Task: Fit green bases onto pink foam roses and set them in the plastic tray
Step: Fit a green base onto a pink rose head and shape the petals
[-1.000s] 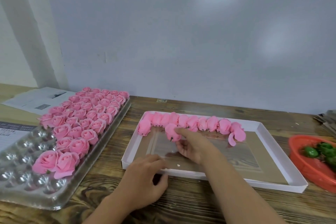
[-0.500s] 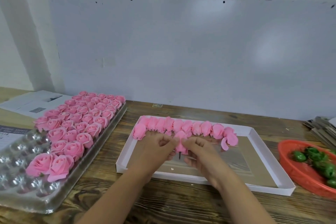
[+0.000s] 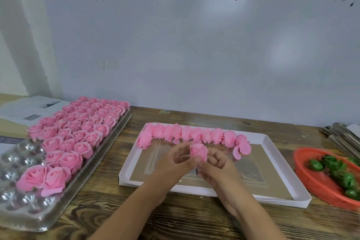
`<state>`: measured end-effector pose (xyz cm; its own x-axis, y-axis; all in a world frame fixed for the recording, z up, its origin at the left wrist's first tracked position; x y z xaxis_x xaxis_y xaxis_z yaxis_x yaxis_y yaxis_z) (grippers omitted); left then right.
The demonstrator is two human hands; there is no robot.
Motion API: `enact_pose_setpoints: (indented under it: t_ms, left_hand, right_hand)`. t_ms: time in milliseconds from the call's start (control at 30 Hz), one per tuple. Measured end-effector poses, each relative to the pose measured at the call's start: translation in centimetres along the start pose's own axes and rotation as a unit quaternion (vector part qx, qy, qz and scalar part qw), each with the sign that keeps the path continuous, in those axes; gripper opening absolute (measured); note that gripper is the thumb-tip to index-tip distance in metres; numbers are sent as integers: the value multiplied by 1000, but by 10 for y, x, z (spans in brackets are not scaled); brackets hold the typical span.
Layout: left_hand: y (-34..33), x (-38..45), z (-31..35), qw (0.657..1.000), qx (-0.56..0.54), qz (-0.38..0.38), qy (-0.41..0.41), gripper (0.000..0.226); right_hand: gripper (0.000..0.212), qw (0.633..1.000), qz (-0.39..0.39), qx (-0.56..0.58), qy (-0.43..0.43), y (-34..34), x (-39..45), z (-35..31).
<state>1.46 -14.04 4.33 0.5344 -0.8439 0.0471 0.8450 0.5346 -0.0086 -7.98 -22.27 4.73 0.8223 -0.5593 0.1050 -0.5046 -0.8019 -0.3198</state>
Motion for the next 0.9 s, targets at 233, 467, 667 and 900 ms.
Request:
enact_pose_setpoints:
  t_ms: [233,467,667,900]
  left_hand:
    - [-19,0,1,999,-23,-25,3,43]
    - [-18,-3,2,994,-107,0,-24,57]
    - [-14,-3,-3,990,-105,91,-13,36]
    - [-13,-8,-1,983,-157,94,13,38]
  right_hand:
    - [31,999,-33,12,28,-13,-3,0]
    - [27,993,-15,-72,92,-19,-7,-10]
    - [45,983,-16,-125,137,-30,-9,-10]
    - [28,989,62,-101,88,-23,-8,4]
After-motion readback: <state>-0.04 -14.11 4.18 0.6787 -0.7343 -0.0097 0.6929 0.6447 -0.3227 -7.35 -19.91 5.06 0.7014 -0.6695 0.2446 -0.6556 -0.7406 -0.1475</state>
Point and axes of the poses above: each hand's wrist, its own x-axis towards the middle knuckle, its own y-axis out of the back of the hand, z = x × y, the point moved 8 cm from there along x, towards the middle knuckle, and after that the axes turned 2 degrees about z, right-handed, at the moved point
